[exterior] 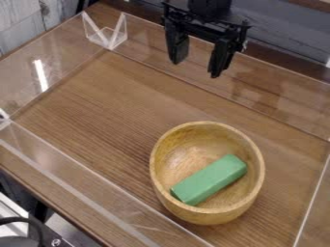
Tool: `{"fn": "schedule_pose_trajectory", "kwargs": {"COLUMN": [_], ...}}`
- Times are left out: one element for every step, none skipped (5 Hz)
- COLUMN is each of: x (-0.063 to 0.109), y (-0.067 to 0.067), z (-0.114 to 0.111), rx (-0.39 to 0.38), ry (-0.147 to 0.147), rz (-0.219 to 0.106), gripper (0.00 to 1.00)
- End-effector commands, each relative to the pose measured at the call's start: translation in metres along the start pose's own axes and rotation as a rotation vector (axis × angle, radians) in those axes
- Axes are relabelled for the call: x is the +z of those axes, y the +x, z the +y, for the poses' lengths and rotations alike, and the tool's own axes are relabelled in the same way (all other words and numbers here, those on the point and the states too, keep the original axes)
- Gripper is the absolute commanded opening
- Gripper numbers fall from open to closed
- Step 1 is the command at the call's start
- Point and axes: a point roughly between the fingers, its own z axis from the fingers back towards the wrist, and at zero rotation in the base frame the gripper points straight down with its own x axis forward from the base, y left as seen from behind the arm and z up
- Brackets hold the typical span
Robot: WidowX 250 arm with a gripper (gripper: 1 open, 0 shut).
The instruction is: Remove the green block from inside the brown bowl and put it on the table
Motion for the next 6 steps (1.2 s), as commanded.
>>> {"fn": "schedule_pose_trajectory", "kwargs": {"x": [-0.014,-0.04,-0.054,-0.065,-0.056,-0.047], "y": [-0.011,-0.034,-0.051,-0.061,-0.063,-0.064], "z": [-0.015,-0.04,-0.062,-0.073,-0.068,-0.063], "rx": [-0.147,-0.346,-0.457,-0.513,-0.524,-0.535], "ry": [0.002,0.008,0.032,0.046,0.04,0.029], "rz": [0.027,0.066,0.038,0.006,-0.015,-0.033], "gripper": [1.0,1.0,1.0,1.0,1.0,1.0]}}
